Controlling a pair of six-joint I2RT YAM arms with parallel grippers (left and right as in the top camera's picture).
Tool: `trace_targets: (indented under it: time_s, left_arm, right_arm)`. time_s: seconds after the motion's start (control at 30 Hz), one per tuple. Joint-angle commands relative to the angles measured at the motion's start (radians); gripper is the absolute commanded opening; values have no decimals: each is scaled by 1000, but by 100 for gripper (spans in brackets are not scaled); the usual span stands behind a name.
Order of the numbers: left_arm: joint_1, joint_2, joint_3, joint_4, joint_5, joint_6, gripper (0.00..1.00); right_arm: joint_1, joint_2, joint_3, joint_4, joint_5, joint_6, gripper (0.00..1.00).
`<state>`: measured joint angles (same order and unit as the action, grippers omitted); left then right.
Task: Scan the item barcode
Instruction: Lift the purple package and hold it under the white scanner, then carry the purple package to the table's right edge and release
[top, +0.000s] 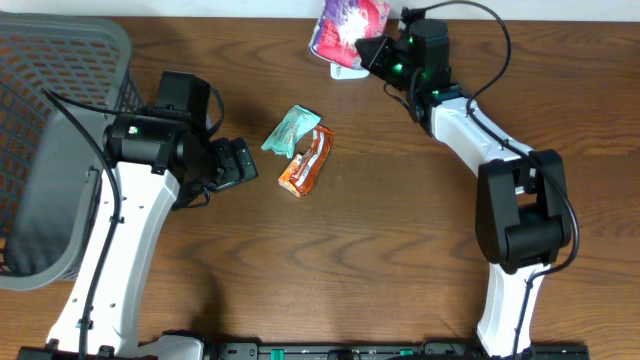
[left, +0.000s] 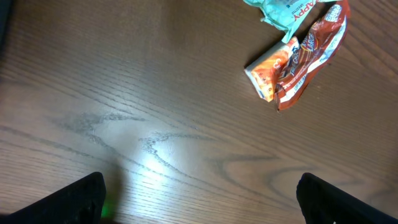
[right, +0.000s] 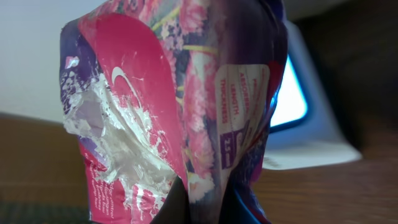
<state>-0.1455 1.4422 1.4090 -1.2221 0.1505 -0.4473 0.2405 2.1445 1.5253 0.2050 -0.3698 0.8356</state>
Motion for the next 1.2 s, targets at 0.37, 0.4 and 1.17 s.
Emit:
trace_targets:
  time_s: [0.37, 0.4, 1.17]
  left_arm:
    - [3, 5, 6, -1, -10, 9, 98]
    - [3, 5, 6, -1, -10, 9, 98]
    - [3, 5, 6, -1, -10, 9, 98]
  right_arm:
    - [-425, -311, 16, -499, 120, -422, 1]
    - [-450, -329, 16, -549, 172, -450, 1]
    - [-740, -196, 26, -831, 573, -422, 70]
